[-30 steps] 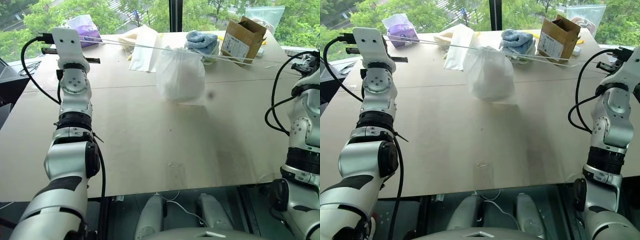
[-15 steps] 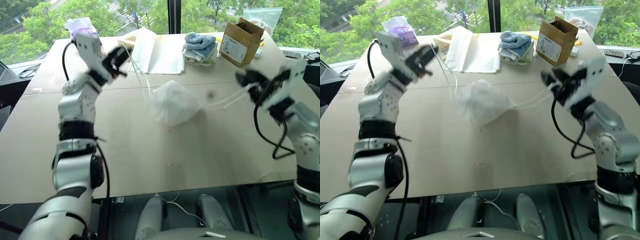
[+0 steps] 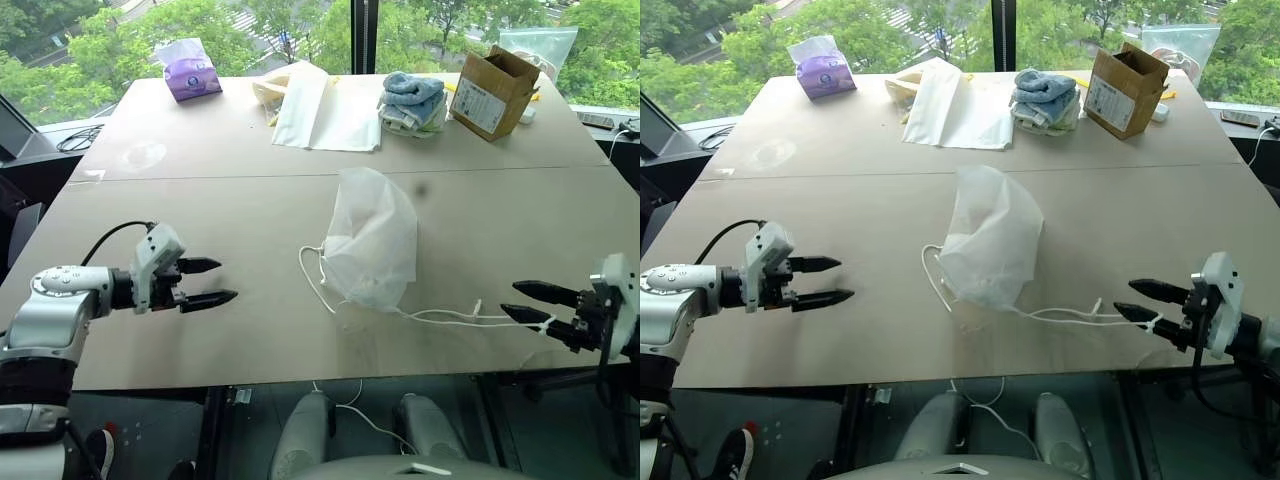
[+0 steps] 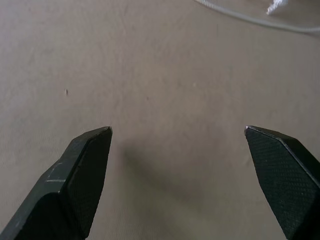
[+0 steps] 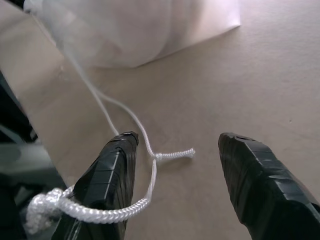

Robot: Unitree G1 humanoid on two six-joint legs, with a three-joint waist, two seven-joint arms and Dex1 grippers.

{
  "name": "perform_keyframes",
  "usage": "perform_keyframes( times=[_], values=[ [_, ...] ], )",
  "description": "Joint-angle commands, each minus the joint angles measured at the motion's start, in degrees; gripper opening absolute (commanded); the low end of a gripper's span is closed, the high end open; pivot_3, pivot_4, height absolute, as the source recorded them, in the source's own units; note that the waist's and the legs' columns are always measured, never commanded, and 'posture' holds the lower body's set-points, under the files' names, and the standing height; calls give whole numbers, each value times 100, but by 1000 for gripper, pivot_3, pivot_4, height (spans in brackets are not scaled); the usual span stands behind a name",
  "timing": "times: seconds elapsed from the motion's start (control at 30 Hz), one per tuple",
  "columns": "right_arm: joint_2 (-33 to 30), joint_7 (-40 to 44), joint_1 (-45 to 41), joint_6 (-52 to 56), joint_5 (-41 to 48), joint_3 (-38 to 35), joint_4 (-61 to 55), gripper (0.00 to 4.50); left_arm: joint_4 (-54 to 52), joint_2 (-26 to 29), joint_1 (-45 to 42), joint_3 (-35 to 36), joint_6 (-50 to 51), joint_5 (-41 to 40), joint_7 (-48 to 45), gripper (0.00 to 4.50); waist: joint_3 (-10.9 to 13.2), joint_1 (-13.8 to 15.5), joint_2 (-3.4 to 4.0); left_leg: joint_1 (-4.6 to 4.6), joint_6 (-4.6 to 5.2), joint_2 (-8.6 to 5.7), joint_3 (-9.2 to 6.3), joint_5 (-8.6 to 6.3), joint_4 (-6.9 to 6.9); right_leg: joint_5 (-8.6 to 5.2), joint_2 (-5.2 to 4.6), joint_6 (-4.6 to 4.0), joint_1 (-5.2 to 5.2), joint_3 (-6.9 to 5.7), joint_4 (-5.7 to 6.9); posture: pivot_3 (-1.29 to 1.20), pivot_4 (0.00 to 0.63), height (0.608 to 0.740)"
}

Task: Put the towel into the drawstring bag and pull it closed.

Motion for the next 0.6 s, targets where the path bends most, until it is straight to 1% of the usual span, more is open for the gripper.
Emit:
perform_keyframes(
  times=[0.03,0.07,0.13,0.17,0.23,0.3,0.37,0.43,0.47,0.57,0.6],
  values=[
    [-44,397,142,-1620,-963,-71,779,2768,-34,-79,165,237,-623,175,218,4397,0,13,-2,0,0,0,1,0,-1,0,0,0,0,-1,-2,0,150,740],
    [-61,427,90,-1865,-1098,-35,900,2768,-81,-151,186,224,-655,180,289,4397,1,10,-1,0,0,0,6,0,-1,0,-2,0,0,4,-6,0,150,740],
    [-51,276,-199,-1997,-1208,18,972,2768,-165,-306,163,172,-686,203,430,4397,1,-7,0,19,0,-1,24,0,-6,0,-4,0,9,19,-4,0,150,740],
    [-144,238,-302,-1939,-1296,70,947,2768,-209,-408,115,149,-683,207,519,4397,1,-14,1,52,0,0,31,0,-17,0,-5,1,35,24,-9,0,150,740],
    [-527,610,-259,-2430,-1735,230,1126,2768,-343,-563,60,85,-670,204,602,4397,2,-25,2,68,0,2,29,0,-25,0,-4,1,47,24,-11,0,150,740],
    [-868,936,-105,-2525,-1885,278,1276,2768,-459,-638,40,19,-651,213,593,4397,2,-15,0,65,0,2,27,0,-26,0,-2,1,47,18,-14,0,150,740],
    [-1357,1390,247,-2717,-2128,310,1275,2768,-480,-691,-10,-22,-661,244,610,4397,3,1,2,55,-1,1,28,0,-31,0,-1,1,50,5,-34,0,150,740],
    [-1741,1428,337,-3155,-2599,377,1384,2768,-463,-735,-69,-25,-681,262,632,4397,3,1,2,51,-1,1,28,0,-38,0,-2,1,53,1,-49,0,150,740],
    [-1717,1213,62,-3097,-2582,403,1461,2768,-459,-763,-90,-3,-689,245,643,4397,3,-5,2,52,-1,4,27,0,-42,0,1,0,62,-2,-65,0,150,740],
    [-1193,583,-787,-1924,-1671,201,1485,2768,-456,-800,-77,64,-741,236,661,4397,9,-99,-9,63,0,10,18,-1,-42,1,0,0,74,6,-74,0,150,740],
    [-1090,487,-911,-1683,-1530,118,1532,2768,-447,-804,-56,92,-781,234,658,4397,10,-100,-10,68,0,11,24,0,-41,2,1,0,74,14,-72,0,150,740]
  ],
)
